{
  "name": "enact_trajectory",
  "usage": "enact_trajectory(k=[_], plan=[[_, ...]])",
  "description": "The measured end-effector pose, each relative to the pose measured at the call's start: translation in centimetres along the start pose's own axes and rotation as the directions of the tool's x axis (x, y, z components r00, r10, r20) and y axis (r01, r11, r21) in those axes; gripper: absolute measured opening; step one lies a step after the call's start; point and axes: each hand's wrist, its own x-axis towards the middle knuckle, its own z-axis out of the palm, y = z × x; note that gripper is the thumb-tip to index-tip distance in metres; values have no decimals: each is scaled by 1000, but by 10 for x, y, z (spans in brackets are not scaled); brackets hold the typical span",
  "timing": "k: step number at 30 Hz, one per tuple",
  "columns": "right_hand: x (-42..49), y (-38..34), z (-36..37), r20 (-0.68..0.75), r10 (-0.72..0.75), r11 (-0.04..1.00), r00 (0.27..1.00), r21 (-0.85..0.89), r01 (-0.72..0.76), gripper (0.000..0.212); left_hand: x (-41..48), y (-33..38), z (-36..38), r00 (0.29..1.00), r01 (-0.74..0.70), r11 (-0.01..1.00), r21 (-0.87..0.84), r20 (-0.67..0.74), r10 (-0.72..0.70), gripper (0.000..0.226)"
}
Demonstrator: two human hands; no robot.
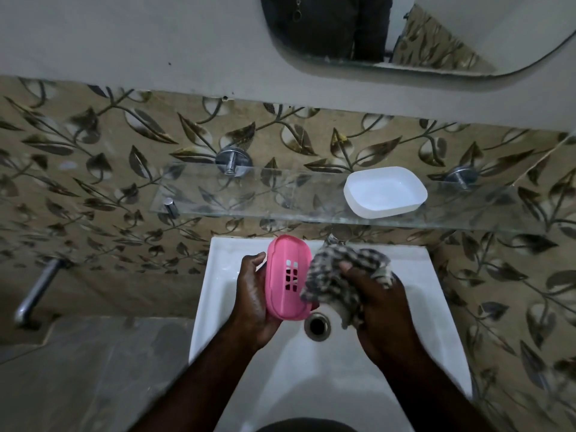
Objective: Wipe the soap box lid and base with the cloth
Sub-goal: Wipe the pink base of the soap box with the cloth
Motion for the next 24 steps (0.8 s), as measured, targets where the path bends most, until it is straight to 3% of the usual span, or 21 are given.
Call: enact_trajectory(k=[3, 6, 9, 12, 15, 16, 18, 20, 21, 22, 24], plan=[[7, 3, -4, -169, 4, 987, 986, 159, 23, 25, -1, -3, 2, 995, 21, 1000, -16, 94, -19, 54], [8, 6, -15, -220, 30, 986, 975, 169, 7, 26, -6, -4, 10, 980, 44, 999, -12, 193, -41, 50], [6, 10, -23, -251, 14, 990, 968, 136, 21, 27, -7, -3, 8, 971, 58, 998, -5, 234, -55, 63], [1, 6, -22, -263, -64, 996, 963, 45, 79, 22, -10, -1, 6, 977, 52, 997, 56, 204, -62, 72], [-3, 6, -24, -203, -198, 966, 959, -208, 156, 19, -13, -5, 1, 989, -2, 969, 247, 141, -34, 61], [-1, 6, -27, -156, -272, 916, 950, -346, 205, 21, -15, -7, 0, 993, -31, 945, 325, 122, -9, 58], [4, 8, -29, 42, -434, 690, 900, -627, 362, 30, -19, -10, 2, 991, -90, 877, 472, 130, 32, 57], [14, 12, -27, 341, -484, 309, 806, -795, 522, 43, -22, -13, 5, 987, -134, 826, 547, 150, 60, 58], [18, 15, -25, 425, -452, 147, 785, -832, 535, 50, -23, -12, 6, 985, -151, 813, 562, 155, 76, 57], [19, 16, -22, 438, -397, 64, 807, -864, 500, 55, -23, -11, 6, 985, -160, 812, 561, 150, 90, 54], [18, 19, -18, 361, -338, 30, 869, -919, 394, 57, -23, -8, 4, 984, -167, 825, 539, 137, 110, 52]])
